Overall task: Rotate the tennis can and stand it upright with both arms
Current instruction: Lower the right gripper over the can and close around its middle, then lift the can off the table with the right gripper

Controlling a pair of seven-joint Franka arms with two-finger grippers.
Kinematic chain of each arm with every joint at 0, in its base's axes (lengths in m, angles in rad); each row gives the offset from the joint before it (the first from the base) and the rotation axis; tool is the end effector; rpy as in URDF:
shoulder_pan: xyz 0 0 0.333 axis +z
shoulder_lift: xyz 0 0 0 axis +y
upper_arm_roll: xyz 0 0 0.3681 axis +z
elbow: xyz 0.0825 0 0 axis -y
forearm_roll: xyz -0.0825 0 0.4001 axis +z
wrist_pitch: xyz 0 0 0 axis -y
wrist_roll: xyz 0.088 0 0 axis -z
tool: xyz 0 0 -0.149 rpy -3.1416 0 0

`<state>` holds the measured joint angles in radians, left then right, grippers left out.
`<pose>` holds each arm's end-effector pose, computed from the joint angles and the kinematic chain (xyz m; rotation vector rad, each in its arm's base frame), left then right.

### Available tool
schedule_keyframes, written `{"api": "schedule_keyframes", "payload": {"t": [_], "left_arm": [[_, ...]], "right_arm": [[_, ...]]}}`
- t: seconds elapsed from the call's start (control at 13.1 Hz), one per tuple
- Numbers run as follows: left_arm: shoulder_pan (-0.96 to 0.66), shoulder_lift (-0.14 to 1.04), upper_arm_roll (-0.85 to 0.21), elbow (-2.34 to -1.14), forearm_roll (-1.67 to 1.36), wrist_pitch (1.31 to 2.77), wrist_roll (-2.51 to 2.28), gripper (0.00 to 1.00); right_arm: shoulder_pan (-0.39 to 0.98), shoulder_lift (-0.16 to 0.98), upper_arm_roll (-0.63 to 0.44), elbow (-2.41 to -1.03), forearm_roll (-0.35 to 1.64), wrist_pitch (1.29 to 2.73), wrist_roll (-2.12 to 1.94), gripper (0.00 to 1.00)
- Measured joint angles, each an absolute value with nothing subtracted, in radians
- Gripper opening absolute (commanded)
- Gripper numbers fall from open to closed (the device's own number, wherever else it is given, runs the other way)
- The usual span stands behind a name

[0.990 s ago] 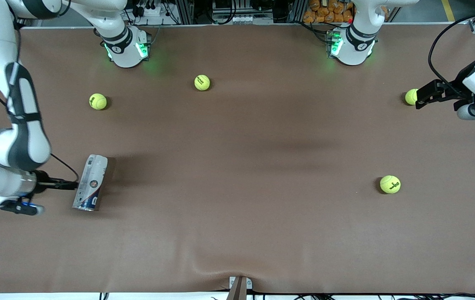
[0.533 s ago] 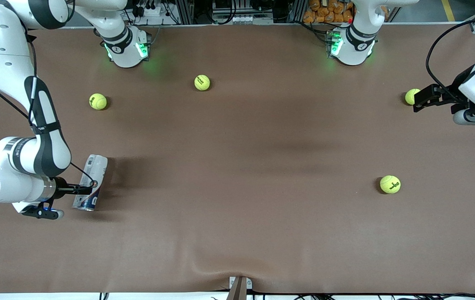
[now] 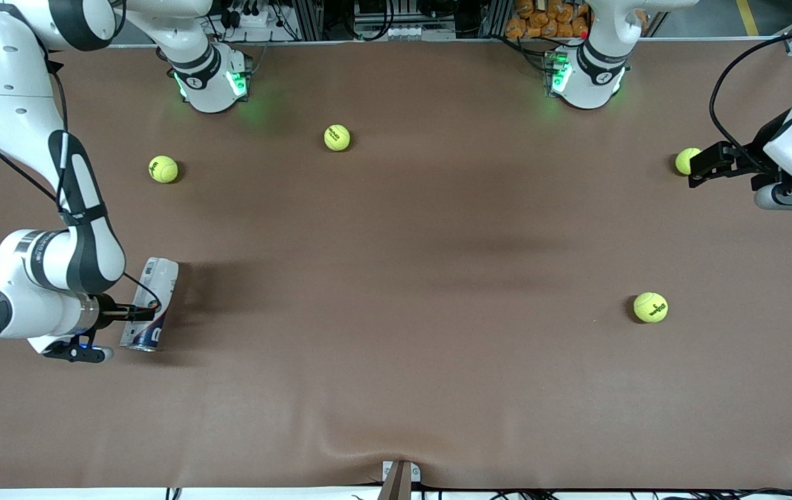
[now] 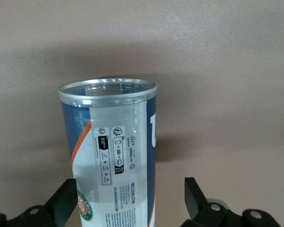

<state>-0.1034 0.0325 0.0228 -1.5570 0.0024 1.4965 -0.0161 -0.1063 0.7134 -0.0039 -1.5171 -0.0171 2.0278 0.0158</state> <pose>0.5679 -0.0457 0.6167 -3.1290 0.1008 0.1453 0.7217 -0.0811 0.2137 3.1126 -0.1810 -0.3180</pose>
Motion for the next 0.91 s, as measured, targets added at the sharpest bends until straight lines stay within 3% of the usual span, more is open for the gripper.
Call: {"api": "schedule_keyframes", "payload": {"t": [0.91], "left_arm": [[-0.101, 0.031, 0.023, -1.573, 0.002, 1.496, -0.016, 1.0]], "right_arm": [[-0.075, 0.731, -0.005, -1.54, -0.017, 2.019, 0.045, 1.0]]}}
